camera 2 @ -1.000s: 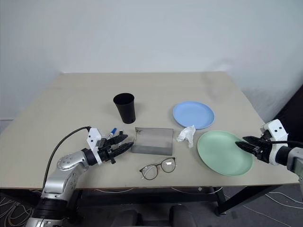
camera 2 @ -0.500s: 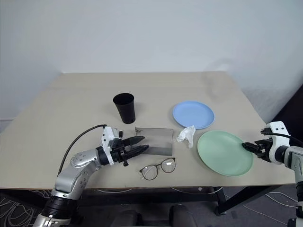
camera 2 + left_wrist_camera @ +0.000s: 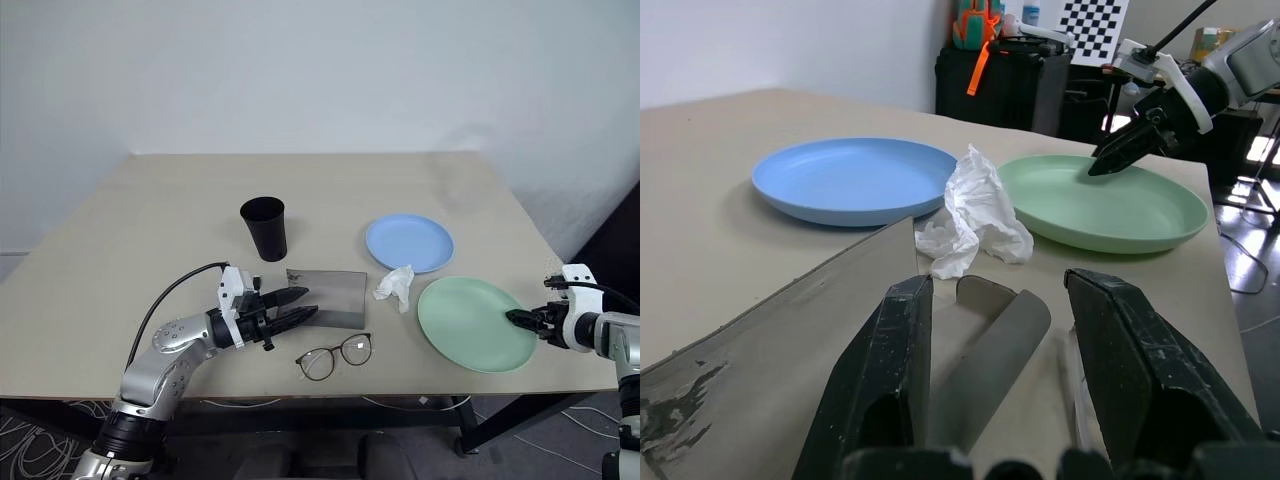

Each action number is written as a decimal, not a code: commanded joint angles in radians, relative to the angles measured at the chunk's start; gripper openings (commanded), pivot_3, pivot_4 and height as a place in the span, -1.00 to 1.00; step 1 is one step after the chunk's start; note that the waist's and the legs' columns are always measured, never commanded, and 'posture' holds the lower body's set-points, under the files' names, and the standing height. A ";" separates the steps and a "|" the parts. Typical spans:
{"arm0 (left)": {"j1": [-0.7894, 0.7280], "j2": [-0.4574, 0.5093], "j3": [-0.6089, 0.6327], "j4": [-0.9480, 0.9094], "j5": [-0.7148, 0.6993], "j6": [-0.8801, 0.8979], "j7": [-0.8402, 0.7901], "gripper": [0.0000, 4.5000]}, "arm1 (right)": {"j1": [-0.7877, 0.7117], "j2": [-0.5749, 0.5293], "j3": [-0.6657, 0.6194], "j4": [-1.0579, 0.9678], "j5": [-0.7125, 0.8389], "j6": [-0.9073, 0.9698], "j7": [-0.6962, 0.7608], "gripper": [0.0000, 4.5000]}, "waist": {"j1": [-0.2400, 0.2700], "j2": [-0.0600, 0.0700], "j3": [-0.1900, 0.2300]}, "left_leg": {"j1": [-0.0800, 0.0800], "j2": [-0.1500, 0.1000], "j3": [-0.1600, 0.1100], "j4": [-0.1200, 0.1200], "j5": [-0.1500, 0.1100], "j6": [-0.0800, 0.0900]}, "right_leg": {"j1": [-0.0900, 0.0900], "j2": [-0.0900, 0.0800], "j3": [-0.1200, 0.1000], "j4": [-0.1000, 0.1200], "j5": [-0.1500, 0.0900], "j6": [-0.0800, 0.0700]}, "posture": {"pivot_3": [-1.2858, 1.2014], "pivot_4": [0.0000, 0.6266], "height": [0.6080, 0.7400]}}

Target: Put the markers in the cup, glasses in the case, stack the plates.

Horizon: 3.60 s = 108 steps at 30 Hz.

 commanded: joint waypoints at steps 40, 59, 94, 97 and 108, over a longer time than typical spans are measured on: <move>-0.057 -0.012 -0.010 0.038 0.027 -0.056 -0.009 -0.04 | -0.231 -0.063 -0.015 0.082 -0.040 -0.082 -0.018 -0.99 | 0.000 0.000 0.000 | 0.000 -0.001 0.001 0.001 0.001 0.002 | 0.000 0.000 0.004 0.000 0.000 0.000 | 0.03 -1.00 1.00; -0.091 -0.012 -0.017 0.061 0.045 -0.088 -0.010 -0.04 | -0.586 0.033 0.000 0.351 -0.059 -0.127 0.015 -0.99 | -0.006 0.002 0.000 | 0.001 -0.003 0.002 0.000 0.001 0.004 | -0.001 0.001 0.009 0.000 0.000 0.000 | 0.03 -1.00 1.00; -0.107 -0.051 -0.037 0.064 0.072 -0.127 0.026 -0.04 | -0.885 0.340 -0.042 0.808 -0.179 -0.443 -0.371 -0.29 | -0.005 0.006 -0.001 | 0.000 -0.007 0.000 -0.004 0.002 0.009 | 0.000 0.002 0.016 0.001 0.002 0.004 | 0.03 -1.00 1.00; -0.111 -0.051 -0.038 0.069 0.074 -0.129 0.024 -0.04 | -0.884 0.328 -0.022 0.797 -0.195 -0.456 -0.318 -0.29 | -0.005 0.006 -0.001 | -0.001 -0.007 -0.001 -0.004 0.002 0.009 | 0.000 0.002 0.016 0.001 0.002 0.004 | 0.03 -1.00 1.00; -0.152 -0.021 0.004 0.149 0.077 -0.160 0.010 -0.04 | -0.725 0.254 0.183 0.561 -0.264 -0.438 0.275 -0.29 | -0.005 0.006 -0.001 | 0.000 -0.007 -0.001 -0.004 0.002 0.009 | 0.000 0.003 0.016 0.001 0.002 0.004 | 0.03 -1.00 1.00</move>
